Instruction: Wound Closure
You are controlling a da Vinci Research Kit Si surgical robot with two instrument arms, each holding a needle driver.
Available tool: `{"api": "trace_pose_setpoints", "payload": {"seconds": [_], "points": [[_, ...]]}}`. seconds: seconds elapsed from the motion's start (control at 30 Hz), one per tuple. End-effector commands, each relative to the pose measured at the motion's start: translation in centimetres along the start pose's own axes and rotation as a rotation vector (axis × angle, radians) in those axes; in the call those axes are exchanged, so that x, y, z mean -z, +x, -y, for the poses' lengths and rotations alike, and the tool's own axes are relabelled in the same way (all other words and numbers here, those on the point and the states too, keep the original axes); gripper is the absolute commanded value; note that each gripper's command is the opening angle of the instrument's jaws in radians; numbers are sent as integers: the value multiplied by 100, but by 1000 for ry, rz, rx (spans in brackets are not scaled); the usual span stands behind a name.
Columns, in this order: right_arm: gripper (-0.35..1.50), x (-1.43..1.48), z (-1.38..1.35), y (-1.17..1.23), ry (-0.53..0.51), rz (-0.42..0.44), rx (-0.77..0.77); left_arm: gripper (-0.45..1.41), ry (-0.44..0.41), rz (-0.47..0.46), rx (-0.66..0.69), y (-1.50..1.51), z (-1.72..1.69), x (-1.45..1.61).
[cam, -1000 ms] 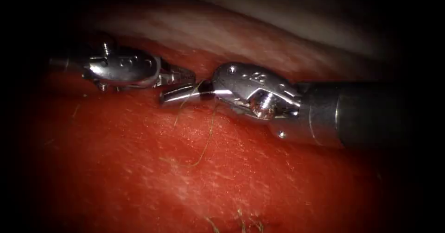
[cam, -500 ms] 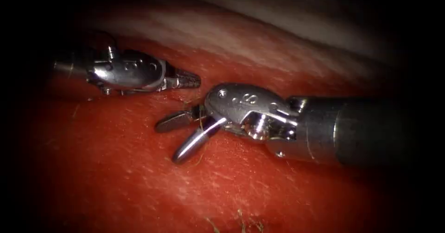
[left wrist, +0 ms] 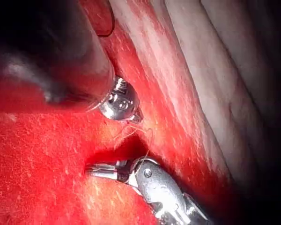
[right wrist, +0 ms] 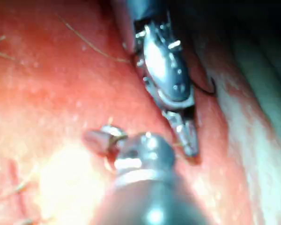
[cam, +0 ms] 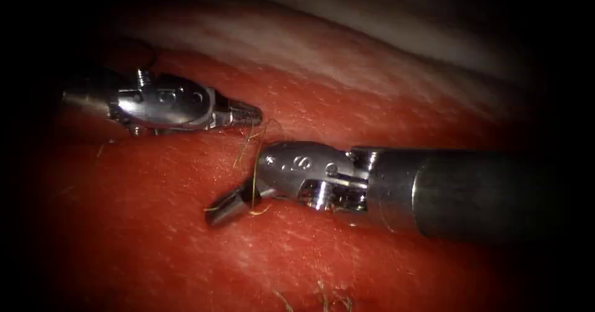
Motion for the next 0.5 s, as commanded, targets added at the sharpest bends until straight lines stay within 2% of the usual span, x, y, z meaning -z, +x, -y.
{"api": "trace_pose_setpoints", "payload": {"seconds": [0.03, 0.3, 0.47, 0.5], "points": [[-35, 4, -8, 8, -20, -4, -1, -35, -1, 0, -2, -5, -4, -4], [-35, 31, -9, 3, -86, -62, -28, -35, -1, 12, -22, -24, -37, 31], [-35, 50, -14, -4, -119, -94, -38, -35, -14, 25, -36, -38, -75, 61], [-35, 57, -19, -6, -137, -106, -51, -35, -19, 28, -44, -44, -99, 76]]}}
